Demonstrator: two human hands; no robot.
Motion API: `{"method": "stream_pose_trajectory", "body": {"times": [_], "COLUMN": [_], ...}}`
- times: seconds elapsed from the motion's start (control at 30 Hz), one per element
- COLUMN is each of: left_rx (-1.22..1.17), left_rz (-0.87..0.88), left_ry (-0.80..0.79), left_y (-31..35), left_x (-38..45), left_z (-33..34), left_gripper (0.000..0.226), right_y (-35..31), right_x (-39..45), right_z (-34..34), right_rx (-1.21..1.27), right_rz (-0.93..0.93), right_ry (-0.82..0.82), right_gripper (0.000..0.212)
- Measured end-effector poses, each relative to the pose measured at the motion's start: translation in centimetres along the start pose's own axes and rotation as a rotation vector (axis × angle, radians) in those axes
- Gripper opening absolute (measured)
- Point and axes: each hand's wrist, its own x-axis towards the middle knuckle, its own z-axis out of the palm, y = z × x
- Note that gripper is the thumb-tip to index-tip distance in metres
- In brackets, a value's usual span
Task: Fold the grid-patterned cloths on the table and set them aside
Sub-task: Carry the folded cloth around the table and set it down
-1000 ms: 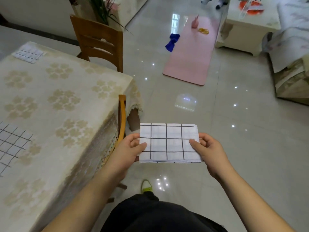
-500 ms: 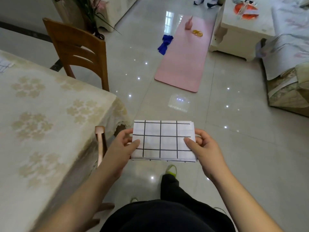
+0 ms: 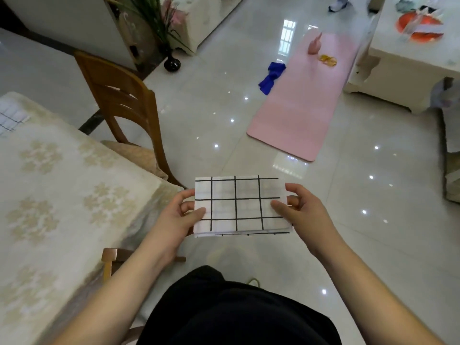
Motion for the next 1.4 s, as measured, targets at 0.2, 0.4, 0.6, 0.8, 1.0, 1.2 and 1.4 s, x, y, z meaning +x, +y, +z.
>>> {"method": "stream_pose_trajectory", "body": {"times": [0.2, 0.4, 0.6, 0.8, 1.0, 1.2, 1.4], "left_rx": [0.001, 0.045, 0.071, 0.071, 0.047, 0.008, -0.15], "left_rz": [0.04, 0.092, 0.067, 0.066, -0.004, -0.059, -0.079], "left_ry": [0.106, 0.181, 0.2, 0.25, 0.354, 0.445, 0.542], "left_y": [3.1, 7.0, 11.6, 15.2, 17.7, 22.1, 25.2], "left_x": [5.9, 13.6, 20.0, 25.4, 32.1, 37.8, 41.5], "left_z": [-0.7, -3.6, -5.8, -7.1, -6.9, -5.6, -4.7], "left_gripper": [0.039, 0.041, 0.041, 0.041, 0.042, 0.043, 0.019], "right_y": [-2.2, -4.9, -9.0, -12.1, -14.7, -17.9, -21.2], "right_x": [7.7, 17.1, 25.2, 32.2, 41.2, 50.9, 57.6], "right_z": [1.1, 4.0, 6.8, 8.7, 9.4, 9.2, 10.2], "right_rx": [-0.038, -0.123, -0.147, -0.149, -0.163, -0.234, -0.24], "right_rz": [0.029, 0.001, 0.005, 0.003, 0.008, -0.009, -0.014], "right_ry": [-0.068, -0.103, -0.114, -0.145, -0.238, -0.364, -0.499], "right_gripper": [0.028, 0.025, 0.028, 0.026, 0.027, 0.028, 0.029]}}
